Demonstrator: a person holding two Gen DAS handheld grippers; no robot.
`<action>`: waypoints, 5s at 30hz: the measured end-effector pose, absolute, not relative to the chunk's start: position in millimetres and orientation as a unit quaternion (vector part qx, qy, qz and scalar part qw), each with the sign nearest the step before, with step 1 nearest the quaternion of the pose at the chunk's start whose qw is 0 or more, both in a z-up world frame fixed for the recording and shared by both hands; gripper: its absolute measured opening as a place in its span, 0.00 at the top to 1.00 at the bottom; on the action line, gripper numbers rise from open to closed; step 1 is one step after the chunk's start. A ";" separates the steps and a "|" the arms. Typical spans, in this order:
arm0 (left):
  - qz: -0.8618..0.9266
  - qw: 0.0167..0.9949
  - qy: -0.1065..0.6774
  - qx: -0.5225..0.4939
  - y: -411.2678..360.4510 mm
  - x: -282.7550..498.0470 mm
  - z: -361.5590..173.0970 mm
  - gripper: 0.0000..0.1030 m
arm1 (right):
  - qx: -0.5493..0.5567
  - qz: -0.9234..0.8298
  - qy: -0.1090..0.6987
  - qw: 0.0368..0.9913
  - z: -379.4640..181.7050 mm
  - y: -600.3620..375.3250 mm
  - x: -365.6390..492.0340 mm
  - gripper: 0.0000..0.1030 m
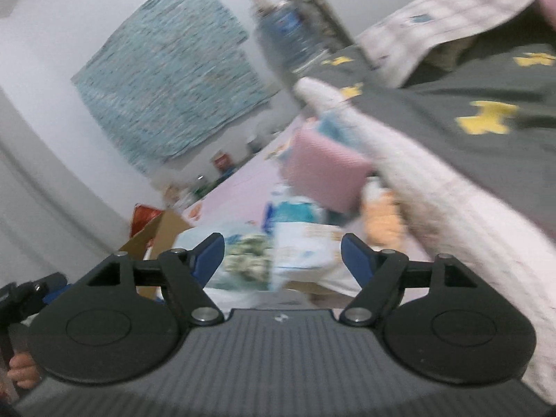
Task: Organize soft objects
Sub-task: 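Move both tools back toward the items on the bed, then grasp the white cotton-swab pack with the left gripper, then carry the cotton-swab pack with the left gripper and drop it into the box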
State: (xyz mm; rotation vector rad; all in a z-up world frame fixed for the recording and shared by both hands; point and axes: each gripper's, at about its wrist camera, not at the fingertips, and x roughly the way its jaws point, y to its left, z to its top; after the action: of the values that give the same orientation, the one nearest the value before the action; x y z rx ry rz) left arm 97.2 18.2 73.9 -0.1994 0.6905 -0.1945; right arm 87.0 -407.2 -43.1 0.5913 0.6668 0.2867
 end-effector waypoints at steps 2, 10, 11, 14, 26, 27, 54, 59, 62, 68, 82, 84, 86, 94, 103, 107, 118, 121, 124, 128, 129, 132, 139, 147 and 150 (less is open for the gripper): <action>-0.111 0.931 0.338 -0.083 -5.8 97.6 67.9 0.09 | 0.288 0.129 0.322 0.892 -50.2 -414.7 82.8 0.28; -0.158 0.916 0.365 -0.046 -75.4 111.9 34.7 0.09 | 0.289 0.120 0.329 0.891 -76.8 -425.5 88.7 0.28; -0.166 0.915 0.365 -0.036 -84.2 115.1 31.5 0.11 | 0.289 0.119 0.330 0.891 -78.1 -424.1 91.1 0.28; -0.187 0.912 0.366 -0.008 -106.5 125.5 23.2 0.15 | 0.293 0.120 0.332 0.889 -85.9 -424.2 96.0 0.30; -0.205 0.887 0.403 0.091 -174.4 208.5 -0.9 0.34 | 0.287 0.143 0.337 0.885 -106.6 -418.3 101.4 0.37; -0.196 0.885 0.413 0.090 -177.8 221.9 -2.7 0.36 | 0.294 0.151 0.339 0.881 -108.8 -416.8 101.6 0.37; -0.276 0.817 0.474 0.177 -200.6 278.2 -32.5 0.15 | 0.334 0.176 0.353 0.856 -136.4 -414.1 114.6 0.47; -0.320 0.797 0.453 0.238 -208.1 269.0 -31.4 0.08 | 0.337 0.164 0.344 0.861 -137.7 -430.5 114.6 0.47; -0.336 0.783 0.452 0.265 -212.9 269.1 -35.7 0.08 | 0.343 0.157 0.340 0.862 -139.3 -438.4 115.6 0.47; -0.366 0.741 0.438 0.353 -233.5 260.6 -56.1 0.08 | 0.364 0.156 0.339 0.853 -144.5 -446.2 123.1 0.47; -0.346 0.710 0.468 0.397 -244.3 269.5 -81.1 0.24 | 0.373 0.151 0.343 0.849 -149.2 -439.5 148.0 0.47; -0.346 0.714 0.470 0.386 -242.6 271.2 -75.3 0.29 | 0.377 0.150 0.343 0.847 -150.7 -438.2 150.5 0.47; -0.344 0.719 0.470 0.380 -239.4 272.9 -70.4 0.39 | 0.380 0.150 0.340 0.847 -150.6 -437.0 152.3 0.47; -0.331 0.734 0.458 0.376 -240.3 265.6 -61.7 0.50 | 0.376 0.126 0.341 0.852 -152.8 -428.0 173.5 0.47; -0.323 0.759 0.437 0.358 -232.7 254.5 -31.0 0.51 | 0.370 0.105 0.335 0.860 -146.4 -427.9 185.2 0.47; -0.311 0.773 0.434 0.342 -223.8 249.5 -16.5 0.51 | 0.373 0.100 0.334 0.860 -146.1 -428.7 188.8 0.47; -0.262 0.828 0.445 0.218 -159.6 247.5 26.4 0.51 | 0.358 0.084 0.353 0.860 -146.2 -420.7 193.4 0.47; -0.245 0.848 0.441 0.164 -131.3 246.8 44.8 0.51 | 0.347 0.084 0.362 0.861 -145.7 -417.9 195.5 0.47; -0.215 0.869 0.433 0.109 -94.5 243.2 65.6 0.51 | 0.335 0.086 0.371 0.862 -145.0 -413.7 197.0 0.47; -0.156 0.896 0.413 0.049 -34.1 232.4 88.9 0.51 | 0.312 0.098 0.387 0.862 -143.4 -405.3 199.2 0.46; -0.139 0.902 0.408 0.033 -17.5 228.6 93.3 0.51 | 0.304 0.102 0.391 0.863 -143.6 -402.1 199.7 0.46; -0.089 0.914 0.395 -0.008 32.3 219.3 99.8 0.51 | 0.285 0.105 0.404 0.863 -146.6 -394.2 202.2 0.45; 0.008 0.908 0.414 -0.068 111.7 222.7 66.8 0.51 | 0.268 0.096 0.416 0.864 -146.5 -385.3 206.1 0.44; 0.080 0.888 0.441 -0.104 174.8 253.6 7.6 0.51 | 0.246 0.085 0.424 0.867 -140.0 -379.0 207.2 0.44; 0.097 0.874 0.459 -0.127 190.4 271.4 -14.9 0.51 | 0.246 0.082 0.425 0.867 -139.8 -378.0 209.3 0.44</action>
State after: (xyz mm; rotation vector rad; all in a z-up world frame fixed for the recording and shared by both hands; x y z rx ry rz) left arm 271.4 190.4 -14.9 -0.2651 0.9589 0.2033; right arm 209.3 -378.0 -139.8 0.5150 0.8898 0.1712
